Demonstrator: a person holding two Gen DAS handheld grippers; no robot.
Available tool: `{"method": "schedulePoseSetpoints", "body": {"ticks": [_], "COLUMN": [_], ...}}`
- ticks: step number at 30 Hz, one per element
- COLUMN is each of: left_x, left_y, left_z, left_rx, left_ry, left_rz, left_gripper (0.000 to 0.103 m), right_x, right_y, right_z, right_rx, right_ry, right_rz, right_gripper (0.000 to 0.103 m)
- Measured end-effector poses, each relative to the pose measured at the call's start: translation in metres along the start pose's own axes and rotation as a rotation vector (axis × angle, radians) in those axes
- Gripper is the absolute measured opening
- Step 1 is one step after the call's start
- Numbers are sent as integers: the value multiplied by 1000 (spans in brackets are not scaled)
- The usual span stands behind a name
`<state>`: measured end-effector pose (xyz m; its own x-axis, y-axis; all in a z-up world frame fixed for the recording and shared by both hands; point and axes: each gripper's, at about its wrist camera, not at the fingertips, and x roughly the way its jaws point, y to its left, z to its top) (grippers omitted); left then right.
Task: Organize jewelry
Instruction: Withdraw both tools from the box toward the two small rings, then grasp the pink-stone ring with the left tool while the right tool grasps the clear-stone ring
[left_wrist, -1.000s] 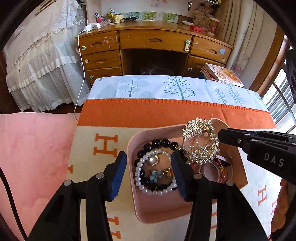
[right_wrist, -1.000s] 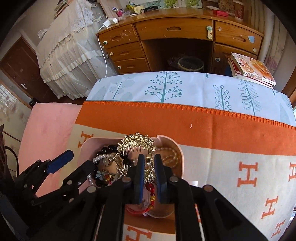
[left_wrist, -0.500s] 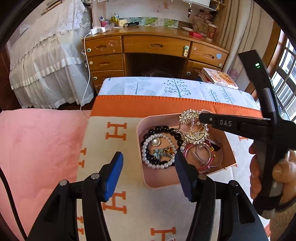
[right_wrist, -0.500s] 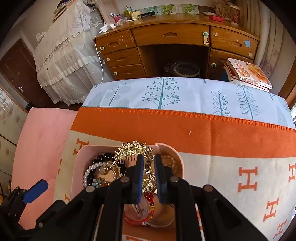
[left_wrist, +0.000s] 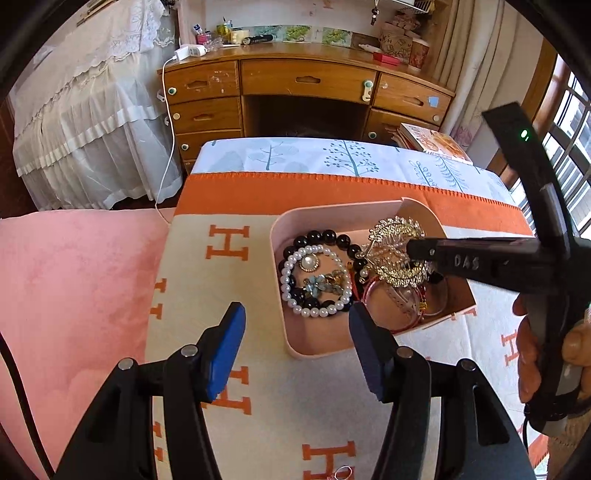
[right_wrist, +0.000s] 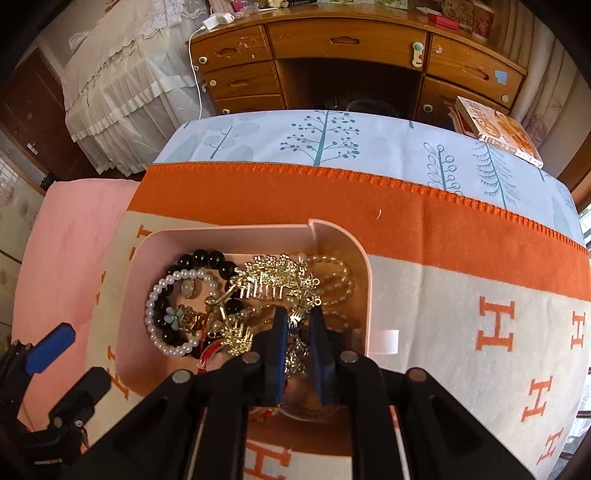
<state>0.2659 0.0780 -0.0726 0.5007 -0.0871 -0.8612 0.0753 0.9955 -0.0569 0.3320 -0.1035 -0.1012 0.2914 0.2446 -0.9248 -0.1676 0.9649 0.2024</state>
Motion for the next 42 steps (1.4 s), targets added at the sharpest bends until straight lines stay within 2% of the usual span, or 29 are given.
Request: {"method": "schedulePoseSetpoints", "body": {"ticks": [5,10,17,22,24,27,31,36,42], "left_x": [-8,-19,-40,-55,-57,-59,-55,-42,-26], "left_y": [-4,-5,-7,-6,-4,-2,-1,0,-8], "left_z": [-4,-11,-37,-70,-85,-113,-144,-166,-161], "left_rx": [19,30,51,81,94,129,208,309,407], "left_ry": [-9,-24,-35,-44,-37,-31,-27,-22,-38], "left_rz": [-7,-14,-34,-60,-71,-89,-75,-77,-133], "left_gripper": [57,62,63,64,64,64,64,64,64], "right_x": [-27,-53,-84,-100,-100,-97,-88,-71,-52], "right_y": [-11,-9,3,18,27,46,66,74,81], "right_z": [-7,-29,-84,-136,-158,-190,-224,-250,-268], "right_rx": [51,5,-68,-149,-197,-319,-457,-451,-412], "right_ry": [-42,-76,-92,-102,-99,-100,-98,-23,40], "right_rz": [61,77,149,199,223,231,206,293,338], "right_gripper": [13,13,13,15,26,27,27,27,27]}}
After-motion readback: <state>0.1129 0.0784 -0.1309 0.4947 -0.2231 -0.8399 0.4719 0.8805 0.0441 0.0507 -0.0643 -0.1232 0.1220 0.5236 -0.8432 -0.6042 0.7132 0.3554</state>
